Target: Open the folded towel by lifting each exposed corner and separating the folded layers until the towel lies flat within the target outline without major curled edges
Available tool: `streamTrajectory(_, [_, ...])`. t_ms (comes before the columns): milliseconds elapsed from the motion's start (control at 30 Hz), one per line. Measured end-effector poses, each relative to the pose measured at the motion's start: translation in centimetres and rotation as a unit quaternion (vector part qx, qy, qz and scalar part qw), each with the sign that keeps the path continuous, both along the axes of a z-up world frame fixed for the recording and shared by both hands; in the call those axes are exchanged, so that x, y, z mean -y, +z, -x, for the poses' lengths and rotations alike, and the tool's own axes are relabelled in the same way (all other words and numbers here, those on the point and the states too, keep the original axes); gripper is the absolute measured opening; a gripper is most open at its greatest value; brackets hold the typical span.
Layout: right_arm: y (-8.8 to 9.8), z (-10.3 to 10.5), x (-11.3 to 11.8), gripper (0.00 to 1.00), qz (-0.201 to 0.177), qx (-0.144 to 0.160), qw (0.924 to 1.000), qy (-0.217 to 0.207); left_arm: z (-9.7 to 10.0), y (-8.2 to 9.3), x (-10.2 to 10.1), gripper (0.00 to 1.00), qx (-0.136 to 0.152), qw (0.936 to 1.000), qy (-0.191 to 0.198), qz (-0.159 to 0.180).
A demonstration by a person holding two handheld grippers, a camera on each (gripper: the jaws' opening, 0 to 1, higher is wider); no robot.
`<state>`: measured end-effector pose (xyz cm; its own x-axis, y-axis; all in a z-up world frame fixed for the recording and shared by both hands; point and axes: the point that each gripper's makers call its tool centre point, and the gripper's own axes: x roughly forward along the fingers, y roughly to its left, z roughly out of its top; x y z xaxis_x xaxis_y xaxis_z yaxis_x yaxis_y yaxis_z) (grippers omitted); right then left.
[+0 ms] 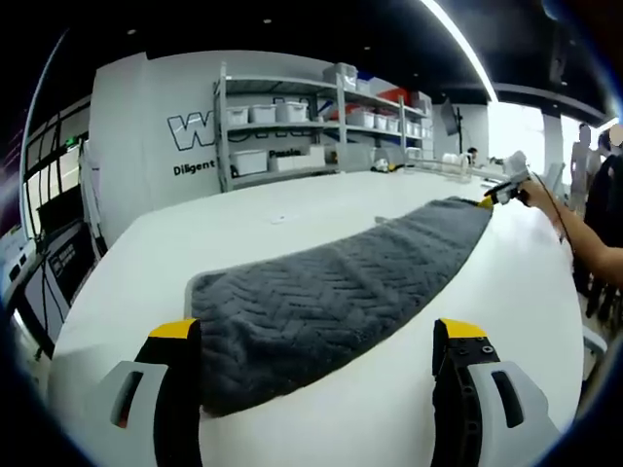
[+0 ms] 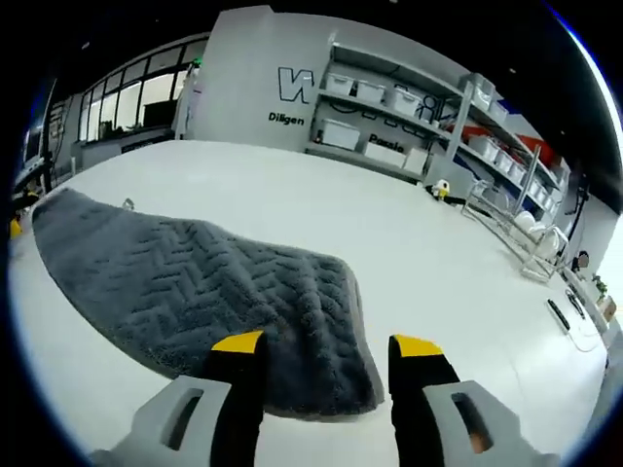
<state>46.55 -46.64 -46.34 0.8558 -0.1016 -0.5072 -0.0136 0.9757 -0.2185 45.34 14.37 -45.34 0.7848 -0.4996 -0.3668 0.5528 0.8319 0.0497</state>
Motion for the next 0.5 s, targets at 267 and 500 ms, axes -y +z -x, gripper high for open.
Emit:
streamTrajectory(267, [1.9, 1.0, -3.2, 0.74, 0.009, 0.006, 0.9995, 0.03, 0.1, -0.2, -0.1, 0.97, -0.003, 1.0, 0.004, 0.0])
streamTrajectory(500, [2.1, 1.5, -6.5, 0.95, 0.016, -0.01, 0.9987, 0.047, 0.0, -0.4, -0.3, 0.97, -0.008, 0.9999, 0.006, 0.0])
